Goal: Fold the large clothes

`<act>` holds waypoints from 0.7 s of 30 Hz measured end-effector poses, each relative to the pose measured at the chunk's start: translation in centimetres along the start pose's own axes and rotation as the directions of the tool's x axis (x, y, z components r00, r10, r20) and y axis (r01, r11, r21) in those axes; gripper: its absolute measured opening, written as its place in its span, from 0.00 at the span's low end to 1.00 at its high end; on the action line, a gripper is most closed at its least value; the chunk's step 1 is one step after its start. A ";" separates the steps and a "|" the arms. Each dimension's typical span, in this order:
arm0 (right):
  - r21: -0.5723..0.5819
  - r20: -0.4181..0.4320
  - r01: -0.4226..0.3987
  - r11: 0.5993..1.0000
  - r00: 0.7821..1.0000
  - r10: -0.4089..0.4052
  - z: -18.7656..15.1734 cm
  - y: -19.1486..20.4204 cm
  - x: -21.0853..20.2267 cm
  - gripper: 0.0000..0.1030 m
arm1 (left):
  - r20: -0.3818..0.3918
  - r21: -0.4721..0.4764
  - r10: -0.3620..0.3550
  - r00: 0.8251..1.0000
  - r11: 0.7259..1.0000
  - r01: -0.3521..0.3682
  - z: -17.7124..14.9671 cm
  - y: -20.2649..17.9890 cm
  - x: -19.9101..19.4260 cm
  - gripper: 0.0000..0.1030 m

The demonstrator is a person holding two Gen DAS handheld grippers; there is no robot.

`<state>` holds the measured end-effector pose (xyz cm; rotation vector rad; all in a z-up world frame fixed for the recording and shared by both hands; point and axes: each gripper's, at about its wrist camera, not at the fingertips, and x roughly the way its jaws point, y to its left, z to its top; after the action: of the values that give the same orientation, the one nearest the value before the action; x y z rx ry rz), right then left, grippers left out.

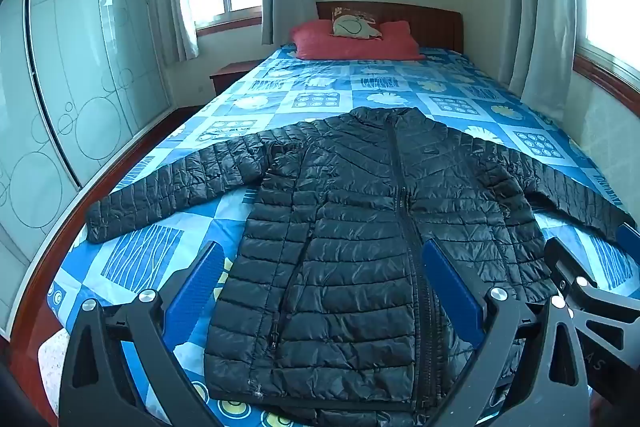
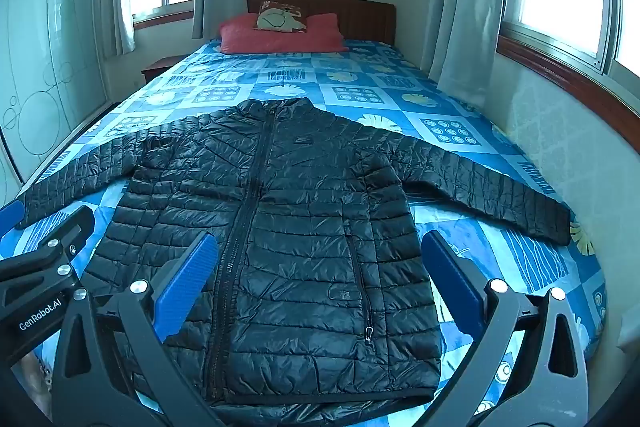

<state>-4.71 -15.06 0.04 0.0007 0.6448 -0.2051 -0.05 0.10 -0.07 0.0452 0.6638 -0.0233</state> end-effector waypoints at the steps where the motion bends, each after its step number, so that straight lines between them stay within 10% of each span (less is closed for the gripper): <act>1: 0.000 0.000 0.000 1.000 1.000 0.000 0.0 0.0 0.0 0.98 | -0.002 -0.001 -0.002 1.000 1.000 0.002 0.0 0.0 0.0 0.95; 21: 0.003 -0.011 -0.004 1.000 1.000 0.004 -0.4 0.5 0.2 0.98 | -0.015 0.010 0.012 1.000 1.000 -0.012 -0.4 0.2 0.2 0.95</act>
<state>-4.67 -14.61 -0.46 0.0057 0.6555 -0.2022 -0.11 0.30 -0.46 0.0588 0.6783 -0.0149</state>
